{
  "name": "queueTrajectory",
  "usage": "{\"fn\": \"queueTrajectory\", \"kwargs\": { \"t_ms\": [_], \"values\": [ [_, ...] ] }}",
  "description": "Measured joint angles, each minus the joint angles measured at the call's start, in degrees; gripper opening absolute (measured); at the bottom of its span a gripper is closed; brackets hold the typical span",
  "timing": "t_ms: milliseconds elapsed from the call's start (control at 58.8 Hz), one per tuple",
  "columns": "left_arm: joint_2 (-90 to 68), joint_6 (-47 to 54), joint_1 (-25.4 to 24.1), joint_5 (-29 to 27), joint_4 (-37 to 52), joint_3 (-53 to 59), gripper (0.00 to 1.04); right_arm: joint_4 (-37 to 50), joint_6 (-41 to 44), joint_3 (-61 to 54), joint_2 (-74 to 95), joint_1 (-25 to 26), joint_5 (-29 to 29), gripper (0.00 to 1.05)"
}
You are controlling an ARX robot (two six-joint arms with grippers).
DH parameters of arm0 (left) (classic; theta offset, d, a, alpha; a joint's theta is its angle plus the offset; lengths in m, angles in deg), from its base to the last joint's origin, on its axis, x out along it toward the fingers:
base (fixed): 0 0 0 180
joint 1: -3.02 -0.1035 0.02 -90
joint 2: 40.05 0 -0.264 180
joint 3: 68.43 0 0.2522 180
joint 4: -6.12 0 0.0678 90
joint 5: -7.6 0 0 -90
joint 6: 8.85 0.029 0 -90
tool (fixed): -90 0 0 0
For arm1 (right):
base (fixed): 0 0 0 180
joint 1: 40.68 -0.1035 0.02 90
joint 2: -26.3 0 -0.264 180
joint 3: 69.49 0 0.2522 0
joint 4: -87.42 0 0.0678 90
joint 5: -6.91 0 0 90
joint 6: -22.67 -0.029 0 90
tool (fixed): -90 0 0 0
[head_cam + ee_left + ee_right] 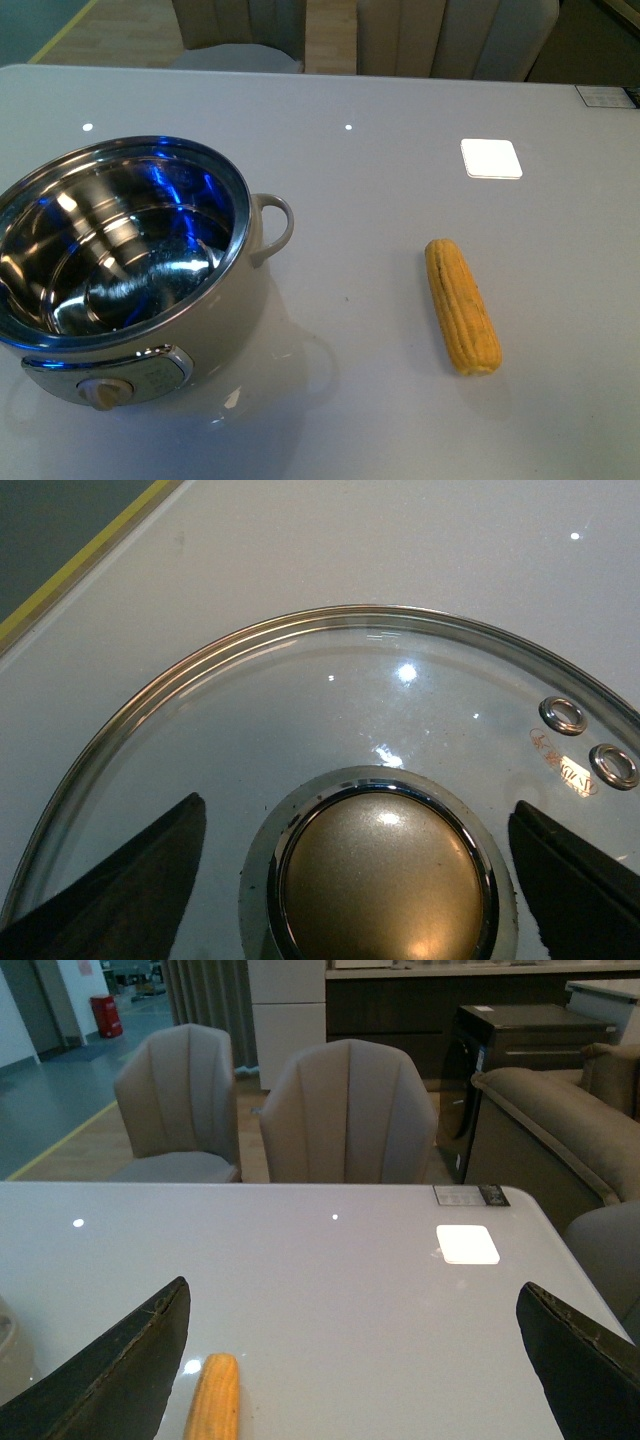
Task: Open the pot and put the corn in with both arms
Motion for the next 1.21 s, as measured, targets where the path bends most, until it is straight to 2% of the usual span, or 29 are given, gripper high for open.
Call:
{"fn": "queueTrajectory", "kwargs": {
  "t_ms": [289,425,544,697,901,1020,1071,1122,1207],
  "values": [
    [21.5,-7.4,-5.1,5.1,-7.5,6.6,0.98,0.0,0.0,0.0,0.0,0.0,0.0,0.96],
    [36.5,-11.3,-7.6,8.6,-15.7,8.5,0.98,0.0,0.0,0.0,0.0,0.0,0.0,0.96],
    [49.7,-13.8,-7.1,11.4,-23.9,9.1,0.98,0.0,0.0,0.0,0.0,0.0,0.0,0.96],
    [64.7,-16.5,-1.9,11.1,-33.1,9.7,0.98,0.0,0.0,0.0,0.0,0.0,0.0,0.96],
    [78.4,-23.4,9.8,7.5,-41.6,12.3,0.98,0.0,0.0,0.0,0.0,0.0,0.0,0.96],
    [85.1,-26.8,17.7,3.4,-46.6,14.2,0.98,0.0,0.0,0.0,0.0,0.0,0.0,0.96],
    [86.8,-24.0,20.2,3.8,-43.6,16.0,0.91,0.0,0.0,0.0,0.0,0.0,0.0,0.96],
    [89.2,-17.6,22.7,3.1,-38.8,19.6,0.77,0.0,0.0,0.0,0.0,0.0,0.0,0.96],
    [92.7,-12.6,24.8,0.3,-38.1,24.1,0.56,0.0,0.0,0.0,0.0,0.0,0.0,0.96]
  ]
}}
